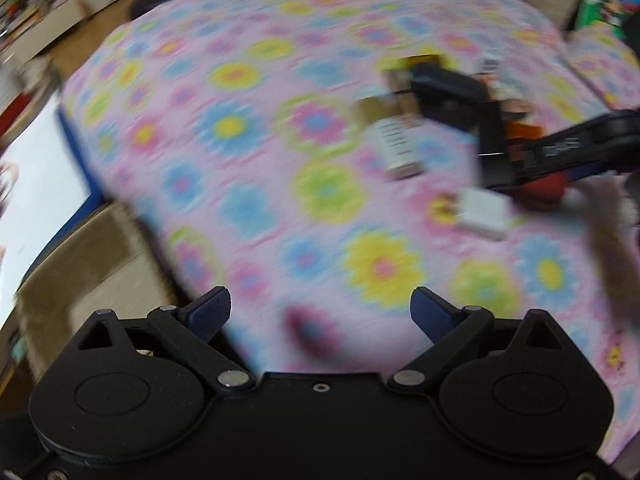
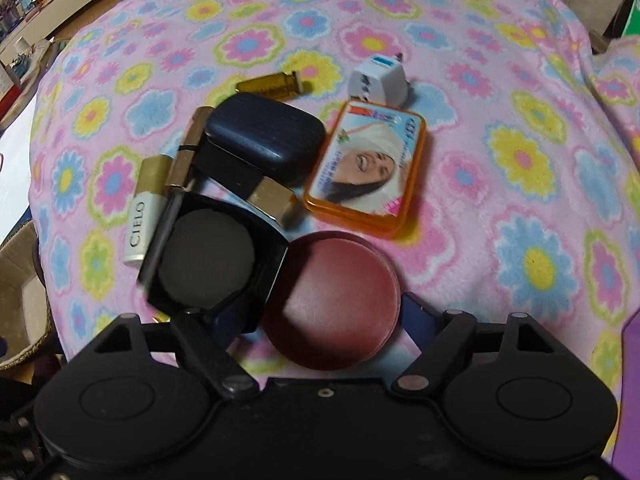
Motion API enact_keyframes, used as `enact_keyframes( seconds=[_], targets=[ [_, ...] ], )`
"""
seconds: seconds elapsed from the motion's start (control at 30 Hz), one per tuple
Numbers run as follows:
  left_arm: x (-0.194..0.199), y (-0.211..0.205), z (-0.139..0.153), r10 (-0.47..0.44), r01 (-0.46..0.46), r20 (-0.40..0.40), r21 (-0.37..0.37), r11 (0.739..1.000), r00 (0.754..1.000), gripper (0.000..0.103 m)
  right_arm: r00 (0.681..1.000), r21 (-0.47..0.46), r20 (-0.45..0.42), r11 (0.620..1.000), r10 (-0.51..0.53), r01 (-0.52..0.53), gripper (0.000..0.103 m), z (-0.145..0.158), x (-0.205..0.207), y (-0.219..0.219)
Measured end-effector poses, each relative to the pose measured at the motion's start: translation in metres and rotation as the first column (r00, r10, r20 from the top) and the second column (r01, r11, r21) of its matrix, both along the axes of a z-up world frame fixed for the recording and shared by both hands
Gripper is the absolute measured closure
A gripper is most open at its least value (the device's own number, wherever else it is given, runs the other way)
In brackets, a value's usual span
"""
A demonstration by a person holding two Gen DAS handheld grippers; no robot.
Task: Organize rigid objects
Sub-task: 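Move the left tool to the white plug charger while the right tool approaches the red round lid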
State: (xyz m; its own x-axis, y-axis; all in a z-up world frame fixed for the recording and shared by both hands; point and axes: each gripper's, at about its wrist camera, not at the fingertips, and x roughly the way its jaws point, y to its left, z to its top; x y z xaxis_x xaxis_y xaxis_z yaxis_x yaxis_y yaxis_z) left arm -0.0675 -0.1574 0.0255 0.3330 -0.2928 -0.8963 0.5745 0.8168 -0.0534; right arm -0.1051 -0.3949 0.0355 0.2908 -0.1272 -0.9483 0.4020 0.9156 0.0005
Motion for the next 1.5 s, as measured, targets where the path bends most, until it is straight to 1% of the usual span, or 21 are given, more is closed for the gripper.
enact_keyframes(
  seconds=[0.07, 0.13, 0.27, 0.33, 0.43, 0.57, 0.63, 0.7, 0.73, 0.77, 0.83, 0.97, 1.13, 1.2, 1.23, 1.27, 1.3, 1.33, 1.4, 1.5],
  targets=[
    [-0.002, -0.018, 0.002, -0.043, 0.043, -0.005, -0.019, 0.999, 0.999, 0.009, 1.0, -0.001, 0.013, 1.0, 0.009, -0.009, 0.022, 0.005, -0.004, -0.003],
    [-0.003, -0.035, 0.002, -0.078, 0.078, -0.006, -0.021, 0.997, 0.997, 0.009, 0.999, -0.019, 0.026, 1.0, 0.021, -0.021, 0.02, 0.013, -0.008, -0.003],
    [-0.007, -0.06, -0.003, -0.129, 0.129, 0.009, 0.022, 0.991, 0.992, 0.009, 0.998, -0.035, 0.048, 0.998, 0.05, -0.048, 0.016, 0.021, -0.012, -0.005],
    [-0.006, -0.067, -0.007, -0.148, 0.148, 0.005, 0.033, 0.988, 0.989, 0.009, 0.998, -0.029, 0.038, 0.998, 0.059, -0.058, 0.014, 0.018, -0.01, -0.005],
    [-0.005, -0.071, -0.009, -0.155, 0.156, -0.011, 0.028, 0.987, 0.988, 0.009, 0.997, -0.023, 0.012, 0.997, 0.078, -0.077, 0.014, 0.009, -0.007, -0.004],
    [-0.001, -0.075, -0.011, -0.159, 0.159, -0.022, 0.017, 0.987, 0.987, 0.009, 0.996, -0.014, 0.004, 0.996, 0.093, -0.093, 0.014, 0.0, -0.001, 0.001],
    [0.002, -0.079, -0.01, -0.163, 0.163, -0.023, 0.018, 0.986, 0.986, 0.009, 0.996, -0.025, 0.001, 0.995, 0.093, -0.093, 0.014, -0.004, 0.001, 0.004],
    [0.004, -0.084, -0.008, -0.173, 0.174, -0.015, 0.022, 0.985, 0.985, 0.009, 0.996, -0.049, -0.004, 0.995, 0.084, -0.084, 0.017, -0.008, 0.003, 0.005],
    [0.005, -0.088, -0.007, -0.179, 0.179, -0.012, 0.024, 0.983, 0.984, 0.009, 0.997, -0.062, -0.007, 0.995, 0.08, -0.08, 0.02, -0.008, 0.002, 0.006],
    [0.006, -0.091, -0.006, -0.185, 0.186, -0.01, 0.026, 0.982, 0.983, 0.009, 0.997, -0.075, -0.005, 0.994, 0.079, -0.079, 0.027, -0.008, 0.001, 0.005],
    [0.008, -0.098, -0.004, -0.199, 0.199, -0.007, 0.023, 0.98, 0.98, 0.009, 0.997, -0.064, 0.002, 0.995, 0.079, -0.078, 0.027, -0.005, -0.001, 0.001],
    [0.012, -0.11, -0.002, -0.224, 0.224, -0.002, 0.021, 0.974, 0.975, 0.009, 0.999, -0.053, 0.013, 0.998, 0.044, -0.044, 0.027, 0.0, -0.007, -0.013],
    [0.015, -0.122, -0.008, -0.264, 0.265, -0.038, 0.025, 0.964, 0.964, 0.01, 0.999, -0.03, 0.02, 0.999, 0.025, -0.024, 0.027, -0.001, -0.008, -0.023],
    [0.015, -0.125, -0.012, -0.275, 0.277, -0.065, 0.026, 0.96, 0.959, 0.016, 0.999, -0.031, 0.022, 0.999, 0.027, -0.026, 0.027, -0.001, -0.008, -0.023],
    [0.015, -0.126, -0.015, -0.281, 0.284, -0.086, 0.018, 0.959, 0.956, 0.025, 0.999, -0.032, 0.022, 0.999, 0.028, -0.027, 0.027, -0.001, -0.007, -0.024],
    [0.015, -0.127, -0.018, -0.28, 0.284, -0.11, 0.015, 0.959, 0.954, 0.03, 0.999, -0.033, 0.022, 0.999, 0.028, -0.027, 0.027, -0.002, -0.007, -0.024],
    [0.015, -0.128, -0.022, -0.279, 0.283, -0.129, 0.014, 0.959, 0.952, 0.03, 0.999, -0.032, 0.022, 0.999, 0.027, -0.026, 0.027, -0.002, -0.007, -0.024],
    [0.013, -0.128, -0.024, -0.278, 0.282, -0.131, 0.013, 0.959, 0.952, 0.03, 0.999, -0.031, 0.023, 0.999, 0.027, -0.026, 0.027, -0.002, -0.007, -0.024],
    [0.008, -0.127, -0.024, -0.281, 0.283, -0.107, 0.011, 0.959, 0.954, 0.03, 0.999, -0.029, 0.025, 0.999, 0.025, -0.024, 0.027, -0.002, -0.007, -0.024],
    [0.009, -0.123, -0.022, -0.25, 0.251, -0.126, -0.013, 0.968, 0.96, 0.044, 0.999, -0.03, 0.026, 0.999, 0.024, -0.023, 0.027, -0.001, -0.008, -0.023]
  ],
)
